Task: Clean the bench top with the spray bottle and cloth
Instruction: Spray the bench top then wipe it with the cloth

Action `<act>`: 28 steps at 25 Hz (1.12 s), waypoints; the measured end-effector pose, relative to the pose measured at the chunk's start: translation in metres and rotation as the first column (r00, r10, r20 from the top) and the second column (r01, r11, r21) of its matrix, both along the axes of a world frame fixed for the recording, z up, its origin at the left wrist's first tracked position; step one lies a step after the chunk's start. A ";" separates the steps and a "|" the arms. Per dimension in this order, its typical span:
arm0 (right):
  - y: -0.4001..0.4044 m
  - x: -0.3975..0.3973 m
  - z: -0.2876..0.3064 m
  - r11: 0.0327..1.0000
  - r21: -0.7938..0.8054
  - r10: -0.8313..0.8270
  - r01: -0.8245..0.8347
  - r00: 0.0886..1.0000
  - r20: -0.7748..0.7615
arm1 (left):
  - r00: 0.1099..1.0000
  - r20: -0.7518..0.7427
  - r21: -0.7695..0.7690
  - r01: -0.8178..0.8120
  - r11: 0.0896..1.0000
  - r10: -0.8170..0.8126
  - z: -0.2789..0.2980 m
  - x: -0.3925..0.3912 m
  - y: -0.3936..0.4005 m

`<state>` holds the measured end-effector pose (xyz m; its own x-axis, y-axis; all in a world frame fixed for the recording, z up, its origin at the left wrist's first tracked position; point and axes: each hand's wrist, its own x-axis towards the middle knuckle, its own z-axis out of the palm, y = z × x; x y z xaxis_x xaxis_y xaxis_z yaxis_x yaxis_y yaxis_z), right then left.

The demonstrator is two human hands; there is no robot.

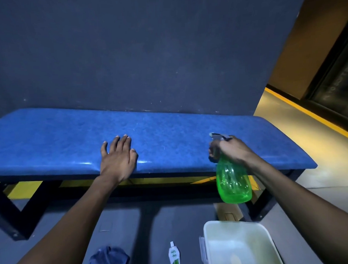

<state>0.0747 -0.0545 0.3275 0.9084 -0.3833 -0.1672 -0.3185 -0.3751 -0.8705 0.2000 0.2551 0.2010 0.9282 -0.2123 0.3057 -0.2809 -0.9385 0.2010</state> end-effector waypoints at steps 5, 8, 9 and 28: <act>0.047 0.010 -0.002 0.954 -0.210 0.208 -0.215 0.977 -0.055 | 1.000 -0.002 0.003 -0.003 1.000 0.003 0.000 0.000 0.000; 0.062 0.012 -0.008 0.915 -0.314 0.232 -0.255 0.967 -0.110 | 1.000 -0.004 0.002 -0.011 1.000 0.011 -0.001 0.000 -0.001; 0.066 0.013 -0.009 0.916 -0.320 0.226 -0.242 0.970 -0.088 | 1.000 -0.003 0.004 -0.012 1.000 0.012 -0.001 0.001 -0.001; 0.083 0.026 -0.020 0.934 -0.336 0.138 -0.123 0.990 0.022 | 1.000 0.002 0.016 -0.016 1.000 0.016 -0.003 0.002 -0.001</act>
